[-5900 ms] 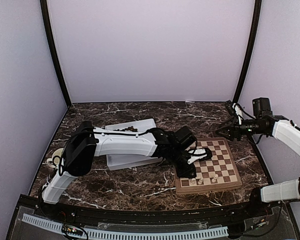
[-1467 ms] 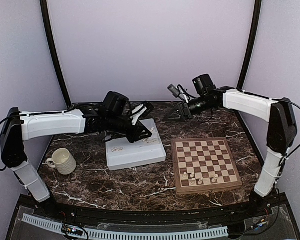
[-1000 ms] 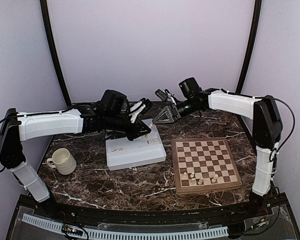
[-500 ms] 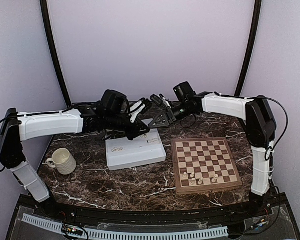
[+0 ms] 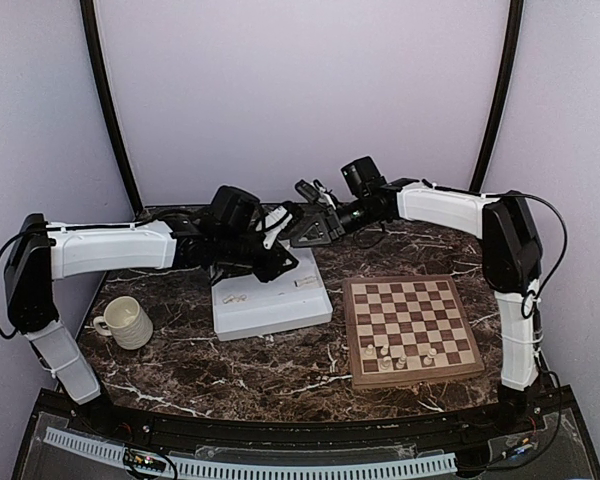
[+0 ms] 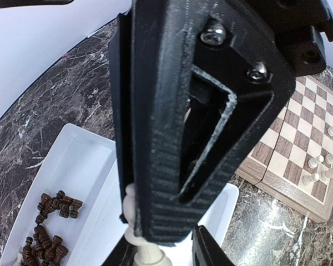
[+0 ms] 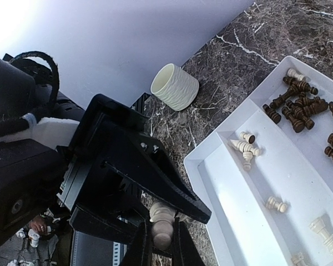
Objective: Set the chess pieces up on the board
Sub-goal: Pass from the left arm to the right
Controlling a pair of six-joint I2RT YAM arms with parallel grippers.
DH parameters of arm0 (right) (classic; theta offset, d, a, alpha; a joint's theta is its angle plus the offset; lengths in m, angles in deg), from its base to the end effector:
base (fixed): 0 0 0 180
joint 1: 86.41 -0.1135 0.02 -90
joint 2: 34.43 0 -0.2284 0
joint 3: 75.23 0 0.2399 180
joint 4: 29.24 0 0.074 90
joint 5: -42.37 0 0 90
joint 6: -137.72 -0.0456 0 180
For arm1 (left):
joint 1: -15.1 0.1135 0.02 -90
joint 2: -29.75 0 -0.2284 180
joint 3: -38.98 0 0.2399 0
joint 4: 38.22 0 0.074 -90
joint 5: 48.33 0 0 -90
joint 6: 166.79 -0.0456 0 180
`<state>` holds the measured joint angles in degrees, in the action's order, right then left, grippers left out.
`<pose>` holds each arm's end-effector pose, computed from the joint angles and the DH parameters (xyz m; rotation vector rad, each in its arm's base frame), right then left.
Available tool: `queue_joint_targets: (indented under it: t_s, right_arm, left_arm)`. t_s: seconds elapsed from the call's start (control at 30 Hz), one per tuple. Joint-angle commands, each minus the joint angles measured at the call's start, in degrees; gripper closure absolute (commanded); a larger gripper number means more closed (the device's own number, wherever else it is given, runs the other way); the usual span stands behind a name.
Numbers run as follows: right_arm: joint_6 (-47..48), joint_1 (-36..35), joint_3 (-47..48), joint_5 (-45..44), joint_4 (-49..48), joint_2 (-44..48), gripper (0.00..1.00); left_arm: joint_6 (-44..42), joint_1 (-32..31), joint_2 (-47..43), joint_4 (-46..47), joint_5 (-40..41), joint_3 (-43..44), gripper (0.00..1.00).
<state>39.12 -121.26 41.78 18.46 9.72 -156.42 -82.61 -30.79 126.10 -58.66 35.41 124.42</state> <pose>0.3427 0.2894 0.2222 -1.1197 2.0551 1.7181 0.2628 -0.2783 0.2330 1.0013 1.9141 -0.5265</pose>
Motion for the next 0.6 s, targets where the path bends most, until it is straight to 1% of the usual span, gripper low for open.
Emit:
queue_joint_targets:
  t_s: [0.0, 0.1, 0.23, 0.37, 0.47, 0.57]
  right_arm:
    - [1.64, 0.04, 2.35, -1.22, 0.77, -1.15, 0.99]
    - [1.95, 0.13, 2.09, -1.58, 0.88, -1.28, 0.99]
    - [2.51, 0.52, 1.86, -2.34, 1.23, -1.14, 0.99]
    - [3.06, 0.88, 1.63, -3.03, 1.46, -0.96, 0.99]
    - [3.19, 1.00, 1.47, -3.40, 1.46, -1.02, 0.99]
    - [3.47, 1.08, 1.68, -4.00, 1.54, -1.13, 0.99]
  left_arm:
    - [0.64, -0.11, 0.03, -0.56, 3.53, -0.49, 0.65]
    - [1.76, 0.10, 0.10, -0.86, 5.02, -0.70, 0.66]
    - [3.47, 0.99, 0.08, -0.75, 4.82, -1.42, 0.66]
    - [3.95, 1.42, 0.23, -0.33, 4.20, -2.27, 0.71]
    - [3.71, 1.51, 0.79, -0.37, 4.09, -2.13, 0.78]
    - [3.82, 1.72, 1.55, -0.78, 4.09, -1.62, 0.81]
